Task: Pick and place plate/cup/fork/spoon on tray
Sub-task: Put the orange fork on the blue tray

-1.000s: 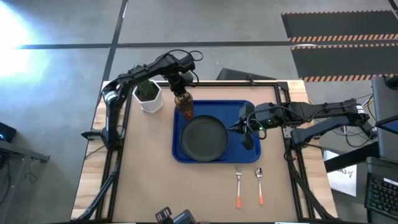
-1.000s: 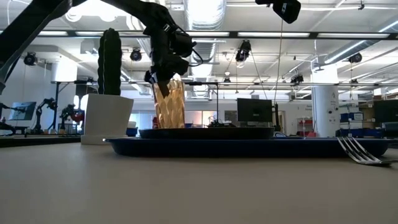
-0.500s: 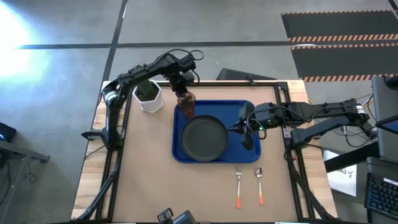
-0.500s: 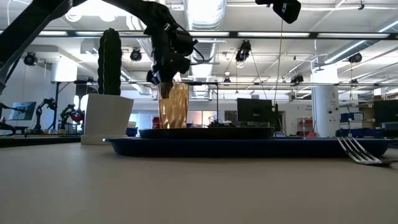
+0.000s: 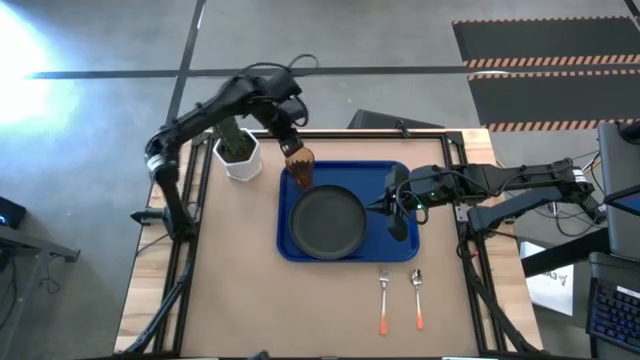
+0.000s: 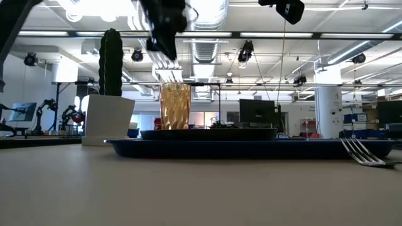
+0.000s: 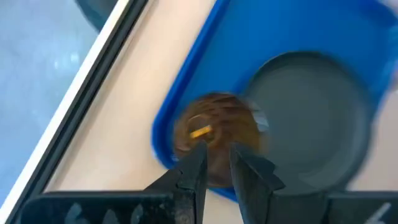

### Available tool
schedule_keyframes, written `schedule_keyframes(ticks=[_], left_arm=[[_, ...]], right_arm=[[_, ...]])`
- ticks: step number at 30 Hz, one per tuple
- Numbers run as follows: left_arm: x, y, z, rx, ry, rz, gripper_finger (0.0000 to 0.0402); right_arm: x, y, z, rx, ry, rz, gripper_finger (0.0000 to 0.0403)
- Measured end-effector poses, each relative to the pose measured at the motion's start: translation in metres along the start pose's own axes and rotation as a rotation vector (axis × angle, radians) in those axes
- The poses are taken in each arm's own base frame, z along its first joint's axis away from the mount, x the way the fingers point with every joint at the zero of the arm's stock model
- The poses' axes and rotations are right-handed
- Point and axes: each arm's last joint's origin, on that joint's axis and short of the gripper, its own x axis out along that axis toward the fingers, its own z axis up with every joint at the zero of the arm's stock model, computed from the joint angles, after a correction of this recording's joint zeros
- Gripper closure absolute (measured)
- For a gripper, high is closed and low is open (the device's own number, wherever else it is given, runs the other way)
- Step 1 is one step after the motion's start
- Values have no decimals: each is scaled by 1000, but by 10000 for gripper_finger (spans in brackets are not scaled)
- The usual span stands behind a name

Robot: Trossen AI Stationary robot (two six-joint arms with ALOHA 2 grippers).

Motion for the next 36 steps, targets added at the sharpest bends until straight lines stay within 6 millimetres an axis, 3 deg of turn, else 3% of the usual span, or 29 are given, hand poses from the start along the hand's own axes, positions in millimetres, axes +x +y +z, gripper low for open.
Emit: schedule_keyframes(ticks=[4, 10, 17, 21, 27, 31, 36], left_arm=[[-50, -28, -14, 16, -146, -30, 349], [-124, -75, -51, 87, -403, -112, 349], [-183, -123, -100, 191, -641, -121, 349], [-187, -147, -120, 219, -683, -74, 349], [-164, -175, -141, 247, -658, 43, 350], [-145, -182, -150, 228, -645, 125, 350], [-138, -179, -162, 135, -670, 164, 350]], right_arm=[[0, 0, 0, 9, -1, 1, 394], [0, 0, 1, 1, -10, 4, 394], [0, 0, 1, 0, -10, 7, 394], [0, 0, 1, 8, -9, 6, 394], [0, 0, 1, 8, -9, 8, 394], [0, 1, 1, 9, -2, 28, 394], [0, 2, 0, 80, 10, 54, 394]])
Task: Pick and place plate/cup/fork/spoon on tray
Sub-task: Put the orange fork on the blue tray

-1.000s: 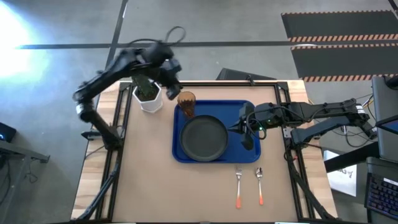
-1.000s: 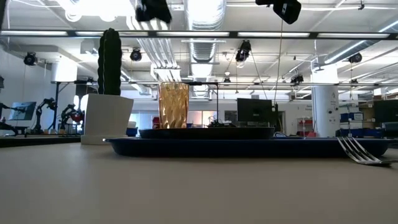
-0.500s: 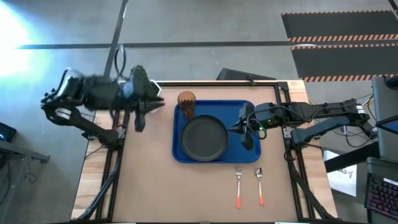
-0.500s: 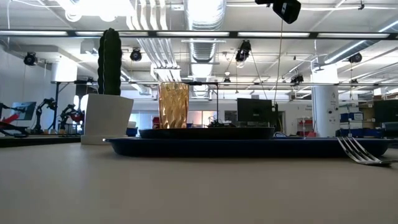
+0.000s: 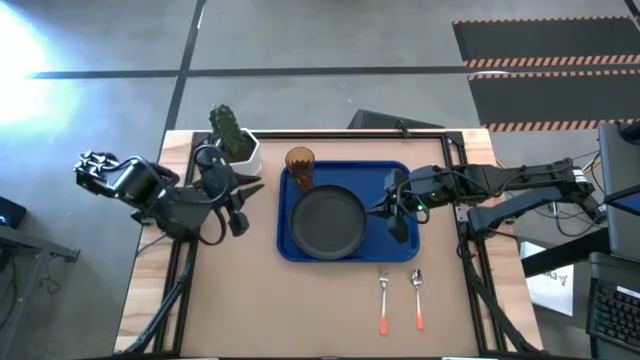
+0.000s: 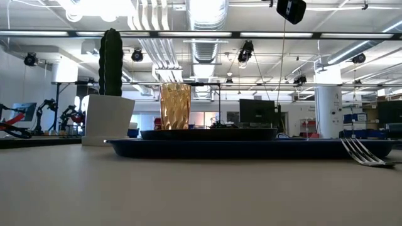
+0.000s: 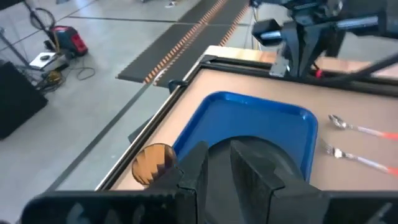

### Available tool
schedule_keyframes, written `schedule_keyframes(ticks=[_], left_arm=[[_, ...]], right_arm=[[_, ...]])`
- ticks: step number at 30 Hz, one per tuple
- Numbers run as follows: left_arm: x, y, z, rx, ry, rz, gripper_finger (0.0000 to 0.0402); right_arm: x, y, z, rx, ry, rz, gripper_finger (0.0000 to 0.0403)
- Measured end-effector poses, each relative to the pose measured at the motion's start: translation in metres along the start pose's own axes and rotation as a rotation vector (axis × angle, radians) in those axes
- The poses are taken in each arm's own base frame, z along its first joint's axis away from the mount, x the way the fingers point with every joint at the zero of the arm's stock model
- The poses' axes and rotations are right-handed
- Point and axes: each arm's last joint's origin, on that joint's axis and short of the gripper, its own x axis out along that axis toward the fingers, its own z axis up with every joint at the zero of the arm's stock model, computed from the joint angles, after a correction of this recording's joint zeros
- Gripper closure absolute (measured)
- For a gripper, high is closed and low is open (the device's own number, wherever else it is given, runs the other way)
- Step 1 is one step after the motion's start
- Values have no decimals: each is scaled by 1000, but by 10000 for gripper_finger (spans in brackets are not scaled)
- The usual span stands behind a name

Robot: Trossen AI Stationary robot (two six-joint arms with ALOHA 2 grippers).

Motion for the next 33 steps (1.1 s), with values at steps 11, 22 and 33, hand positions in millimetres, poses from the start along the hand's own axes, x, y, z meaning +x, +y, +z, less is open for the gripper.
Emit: schedule_keyframes(ticks=[11, 22, 33], left_arm=[[-6, -19, -20, -7, -43, -72, 350], [-21, -39, -42, 9, -16, -180, 350], [-35, -30, -92, -139, -98, -99, 350]], right_arm=[[0, 0, -1, 72, 11, -3, 360], [-7, 5, 8, 102, 2, 68, 269], [-48, 22, 44, 58, 3, 88, 266]])
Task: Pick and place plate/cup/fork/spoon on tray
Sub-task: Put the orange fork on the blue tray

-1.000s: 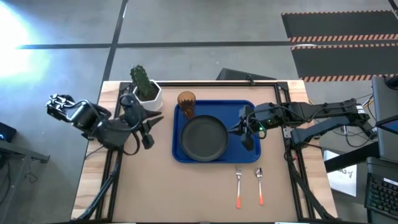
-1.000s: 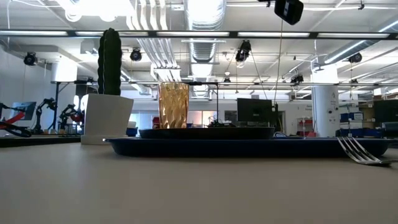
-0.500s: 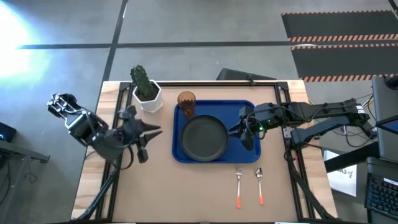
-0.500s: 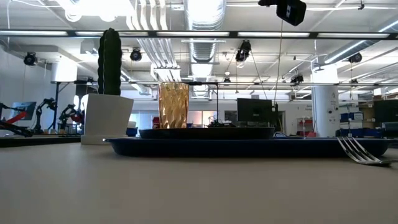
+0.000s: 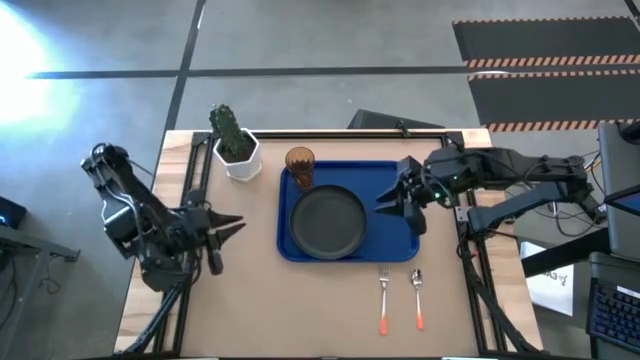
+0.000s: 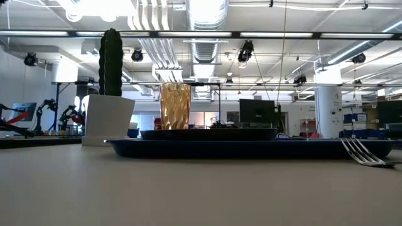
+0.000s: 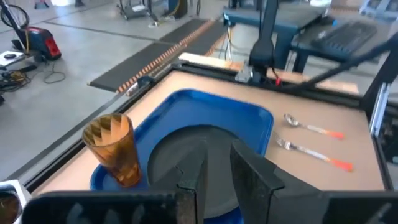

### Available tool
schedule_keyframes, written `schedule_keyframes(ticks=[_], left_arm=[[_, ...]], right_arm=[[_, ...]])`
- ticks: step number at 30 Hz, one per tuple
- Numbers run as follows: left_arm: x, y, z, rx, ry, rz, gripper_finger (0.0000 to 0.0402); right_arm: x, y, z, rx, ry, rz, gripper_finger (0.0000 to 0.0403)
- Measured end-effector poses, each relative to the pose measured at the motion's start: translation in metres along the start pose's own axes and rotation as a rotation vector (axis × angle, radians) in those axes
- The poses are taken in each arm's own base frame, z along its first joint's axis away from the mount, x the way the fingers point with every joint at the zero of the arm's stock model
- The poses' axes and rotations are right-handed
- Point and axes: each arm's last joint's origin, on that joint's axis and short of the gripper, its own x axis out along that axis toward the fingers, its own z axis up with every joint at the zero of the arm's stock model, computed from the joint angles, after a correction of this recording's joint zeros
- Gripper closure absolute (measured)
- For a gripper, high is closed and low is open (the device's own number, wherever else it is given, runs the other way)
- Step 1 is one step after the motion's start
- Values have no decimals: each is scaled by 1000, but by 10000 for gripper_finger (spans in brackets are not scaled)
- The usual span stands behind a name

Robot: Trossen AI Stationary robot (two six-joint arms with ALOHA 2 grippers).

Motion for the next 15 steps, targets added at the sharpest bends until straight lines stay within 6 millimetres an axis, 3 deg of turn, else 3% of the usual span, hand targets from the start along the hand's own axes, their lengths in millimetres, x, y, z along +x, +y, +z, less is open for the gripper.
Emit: schedule_keyframes(ticks=[6, 10, 15], left_arm=[[-5, 5, 8, 10, -43, -27, 350], [-8, 5, 15, 61, -72, -45, 350], [-11, 12, 20, 86, -102, -40, 350]], right_arm=[[11, 3, -25, 228, 345, -100, 266], [32, 10, -50, 375, 565, -201, 266], [64, 34, -75, 452, 714, -246, 266]])
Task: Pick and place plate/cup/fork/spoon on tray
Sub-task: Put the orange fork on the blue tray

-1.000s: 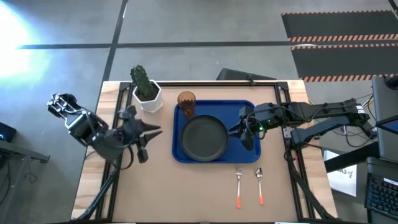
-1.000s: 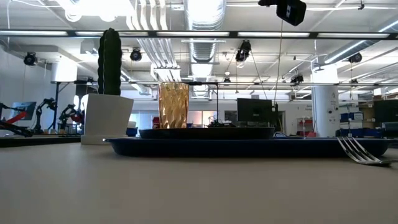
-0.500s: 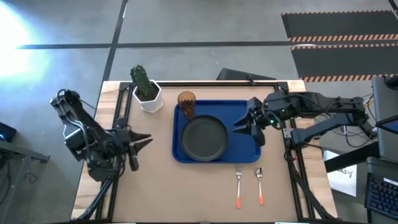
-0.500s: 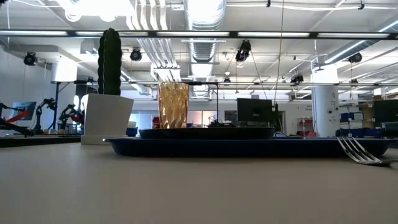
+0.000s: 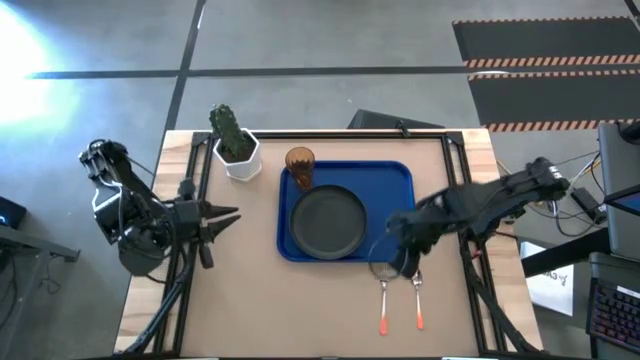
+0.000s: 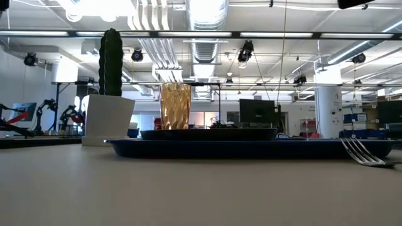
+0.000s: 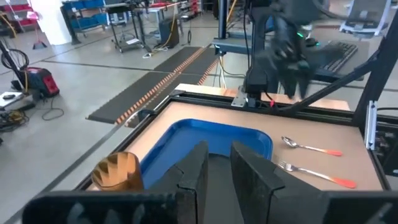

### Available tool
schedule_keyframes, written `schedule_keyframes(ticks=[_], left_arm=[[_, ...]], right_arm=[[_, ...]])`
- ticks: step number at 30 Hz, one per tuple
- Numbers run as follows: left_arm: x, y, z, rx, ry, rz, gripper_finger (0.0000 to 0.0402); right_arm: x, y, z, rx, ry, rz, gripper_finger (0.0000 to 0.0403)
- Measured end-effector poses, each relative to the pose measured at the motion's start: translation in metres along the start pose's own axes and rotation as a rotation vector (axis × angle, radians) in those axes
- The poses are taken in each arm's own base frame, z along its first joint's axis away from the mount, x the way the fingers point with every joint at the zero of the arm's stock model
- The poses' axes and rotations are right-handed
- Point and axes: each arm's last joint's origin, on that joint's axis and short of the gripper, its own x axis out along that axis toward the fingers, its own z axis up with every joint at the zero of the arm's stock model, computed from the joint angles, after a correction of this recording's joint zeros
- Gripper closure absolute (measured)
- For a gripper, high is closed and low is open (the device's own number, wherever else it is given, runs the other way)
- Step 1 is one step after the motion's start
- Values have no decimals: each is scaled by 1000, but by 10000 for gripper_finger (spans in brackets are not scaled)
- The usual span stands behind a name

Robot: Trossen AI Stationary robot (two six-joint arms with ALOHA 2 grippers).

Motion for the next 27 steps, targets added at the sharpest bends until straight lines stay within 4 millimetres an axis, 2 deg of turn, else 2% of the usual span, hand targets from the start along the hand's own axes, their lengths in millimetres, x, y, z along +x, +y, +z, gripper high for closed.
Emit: schedule_keyframes(ticks=[8, 15, 22, 27], left_arm=[[-4, 12, 2, 2, -16, 4, 350], [-6, 16, 3, 44, -23, 8, 350], [-6, 16, 3, 69, -17, -4, 350], [-7, 16, 3, 89, 3, -43, 350]], right_arm=[[68, 33, -19, 133, 128, -131, 266], [138, 51, -27, 171, 190, -211, 266], [194, 48, -21, 236, 203, -322, 260], [213, 44, -22, 313, 160, -389, 232]])
